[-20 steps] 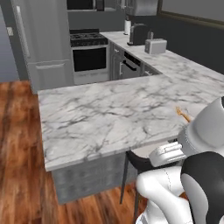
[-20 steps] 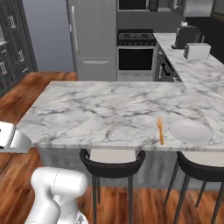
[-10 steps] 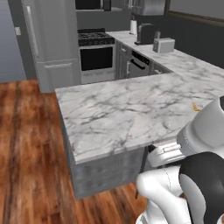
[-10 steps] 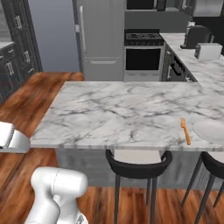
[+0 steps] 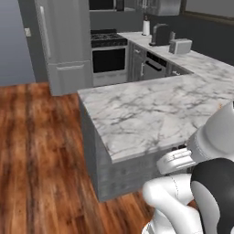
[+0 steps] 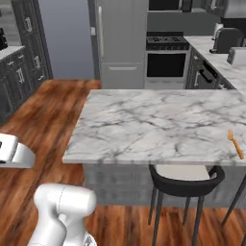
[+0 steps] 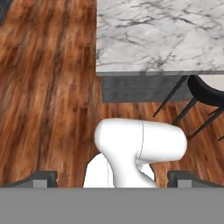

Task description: Take the fork and place it on the left side of the plate. Then take the spoon and place it on the right side of the plate. Make sure they're directly next to the plate.

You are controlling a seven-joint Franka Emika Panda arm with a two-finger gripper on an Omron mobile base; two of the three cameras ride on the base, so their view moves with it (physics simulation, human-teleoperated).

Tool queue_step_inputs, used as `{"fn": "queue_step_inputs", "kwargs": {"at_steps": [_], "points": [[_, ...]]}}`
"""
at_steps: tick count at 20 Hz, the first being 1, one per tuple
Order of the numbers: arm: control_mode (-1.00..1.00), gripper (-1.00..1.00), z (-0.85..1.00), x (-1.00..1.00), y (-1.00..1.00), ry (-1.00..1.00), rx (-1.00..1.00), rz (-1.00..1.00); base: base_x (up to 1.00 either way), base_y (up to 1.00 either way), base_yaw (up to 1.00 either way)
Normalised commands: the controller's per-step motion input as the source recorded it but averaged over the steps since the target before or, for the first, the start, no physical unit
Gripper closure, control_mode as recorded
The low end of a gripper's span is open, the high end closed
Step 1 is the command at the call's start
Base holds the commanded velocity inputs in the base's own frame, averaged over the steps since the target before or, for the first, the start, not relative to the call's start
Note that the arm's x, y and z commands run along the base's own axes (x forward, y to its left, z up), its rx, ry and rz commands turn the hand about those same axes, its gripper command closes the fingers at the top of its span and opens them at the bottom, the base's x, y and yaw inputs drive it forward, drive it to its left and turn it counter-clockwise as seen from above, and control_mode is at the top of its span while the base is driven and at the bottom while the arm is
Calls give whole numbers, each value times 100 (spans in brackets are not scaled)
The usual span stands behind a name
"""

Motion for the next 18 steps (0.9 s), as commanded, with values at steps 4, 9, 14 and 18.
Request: {"fn": "queue_step_inputs", "kwargs": {"at_steps": [4, 9, 14, 18], "points": [[100, -100, 0, 0, 0, 0, 0, 0, 22, 100, -6], [100, -100, 0, 0, 0, 0, 0, 0, 46, 100, -8], [100, -100, 0, 0, 0, 0, 0, 0, 67, 100, -9], [100, -100, 0, 0, 0, 0, 0, 0, 86, 100, -5]]}}
